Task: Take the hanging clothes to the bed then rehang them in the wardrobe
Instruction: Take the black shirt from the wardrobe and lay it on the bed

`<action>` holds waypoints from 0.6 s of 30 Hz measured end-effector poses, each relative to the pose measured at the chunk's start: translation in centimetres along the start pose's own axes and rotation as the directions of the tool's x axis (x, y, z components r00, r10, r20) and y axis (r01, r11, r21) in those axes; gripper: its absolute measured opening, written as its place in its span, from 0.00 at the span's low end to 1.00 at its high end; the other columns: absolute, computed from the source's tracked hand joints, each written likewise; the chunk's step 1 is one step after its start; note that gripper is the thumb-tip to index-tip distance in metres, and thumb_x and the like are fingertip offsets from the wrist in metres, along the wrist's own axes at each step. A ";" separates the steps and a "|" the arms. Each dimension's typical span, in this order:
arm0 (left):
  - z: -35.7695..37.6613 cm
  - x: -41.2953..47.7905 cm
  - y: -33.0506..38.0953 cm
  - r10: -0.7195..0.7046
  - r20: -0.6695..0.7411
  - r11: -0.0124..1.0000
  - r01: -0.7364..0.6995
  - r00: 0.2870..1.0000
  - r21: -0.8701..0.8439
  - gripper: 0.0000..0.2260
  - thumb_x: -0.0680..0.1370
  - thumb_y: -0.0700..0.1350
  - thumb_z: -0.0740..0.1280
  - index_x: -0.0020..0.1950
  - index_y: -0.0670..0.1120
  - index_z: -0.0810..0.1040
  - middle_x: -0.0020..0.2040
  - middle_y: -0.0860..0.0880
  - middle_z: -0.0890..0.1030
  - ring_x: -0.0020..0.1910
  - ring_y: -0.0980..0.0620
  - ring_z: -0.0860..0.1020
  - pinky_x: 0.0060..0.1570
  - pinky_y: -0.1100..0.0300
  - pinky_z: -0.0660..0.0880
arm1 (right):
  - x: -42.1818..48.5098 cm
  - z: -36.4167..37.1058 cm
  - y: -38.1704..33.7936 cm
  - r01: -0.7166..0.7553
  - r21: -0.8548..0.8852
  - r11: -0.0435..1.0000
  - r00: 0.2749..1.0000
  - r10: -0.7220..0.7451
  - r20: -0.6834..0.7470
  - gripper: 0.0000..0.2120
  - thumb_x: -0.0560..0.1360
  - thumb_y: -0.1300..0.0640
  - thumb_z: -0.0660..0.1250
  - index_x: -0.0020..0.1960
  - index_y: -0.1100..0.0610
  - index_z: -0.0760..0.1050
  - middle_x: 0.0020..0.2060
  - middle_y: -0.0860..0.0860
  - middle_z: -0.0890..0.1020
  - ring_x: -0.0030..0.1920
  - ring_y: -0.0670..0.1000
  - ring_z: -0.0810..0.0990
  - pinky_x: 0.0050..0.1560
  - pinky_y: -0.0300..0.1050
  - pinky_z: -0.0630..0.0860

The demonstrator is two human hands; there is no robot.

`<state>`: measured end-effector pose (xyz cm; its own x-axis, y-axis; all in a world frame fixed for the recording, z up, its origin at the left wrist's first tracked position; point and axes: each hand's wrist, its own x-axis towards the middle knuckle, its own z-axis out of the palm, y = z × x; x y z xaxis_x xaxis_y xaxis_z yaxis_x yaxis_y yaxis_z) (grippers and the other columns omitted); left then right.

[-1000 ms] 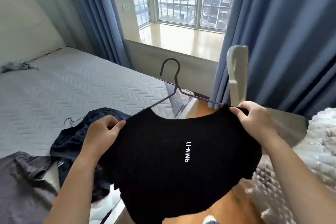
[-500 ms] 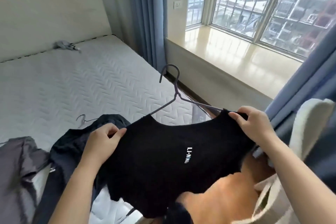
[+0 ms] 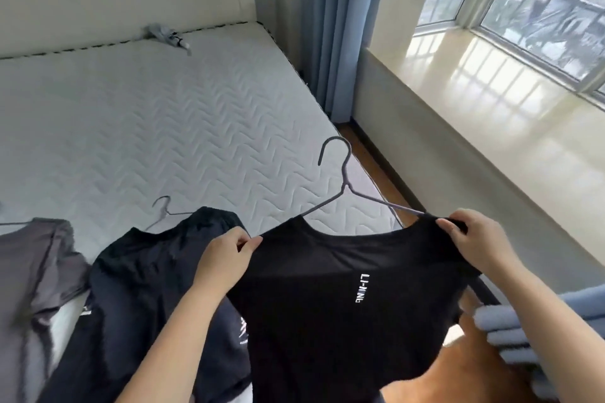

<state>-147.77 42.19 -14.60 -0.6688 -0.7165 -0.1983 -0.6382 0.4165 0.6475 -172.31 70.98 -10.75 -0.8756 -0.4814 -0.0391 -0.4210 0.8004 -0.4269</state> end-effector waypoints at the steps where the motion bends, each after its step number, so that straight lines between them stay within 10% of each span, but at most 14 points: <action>1: 0.7 1.1 -0.4 -0.029 0.016 0.999 0.029 0.999 0.030 0.10 0.78 0.51 0.62 0.41 0.46 0.73 0.38 0.50 0.78 0.40 0.51 0.75 0.37 0.59 0.69 | 1.8 1.0 0.4 0.027 -0.023 0.999 0.999 -0.026 0.045 0.06 0.76 0.57 0.63 0.40 0.55 0.72 0.38 0.53 0.75 0.42 0.55 0.72 0.42 0.44 0.64; 8: 5.4 6.9 -4.6 -0.353 0.084 0.925 0.334 0.932 0.182 0.07 0.80 0.45 0.56 0.45 0.46 0.71 0.43 0.49 0.77 0.42 0.49 0.75 0.41 0.56 0.70 | 13.5 10.0 2.0 0.197 -0.051 0.979 0.923 -0.168 0.347 0.05 0.77 0.60 0.59 0.47 0.57 0.74 0.41 0.52 0.73 0.50 0.60 0.76 0.48 0.49 0.70; 18: 10.4 19.5 -8.0 -0.352 -0.037 0.911 0.352 0.935 0.215 0.07 0.80 0.42 0.56 0.46 0.42 0.71 0.45 0.46 0.76 0.43 0.47 0.74 0.37 0.57 0.69 | 25.4 22.1 2.9 0.129 -0.043 0.991 0.933 -0.106 0.344 0.10 0.78 0.61 0.57 0.55 0.61 0.74 0.49 0.61 0.77 0.52 0.62 0.75 0.50 0.52 0.71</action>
<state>-159.67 30.66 -31.27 -0.3865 -0.8376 -0.3860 -0.8987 0.2479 0.3619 -190.58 53.19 -32.99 -0.6907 -0.6571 -0.3020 -0.5401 0.7464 -0.3888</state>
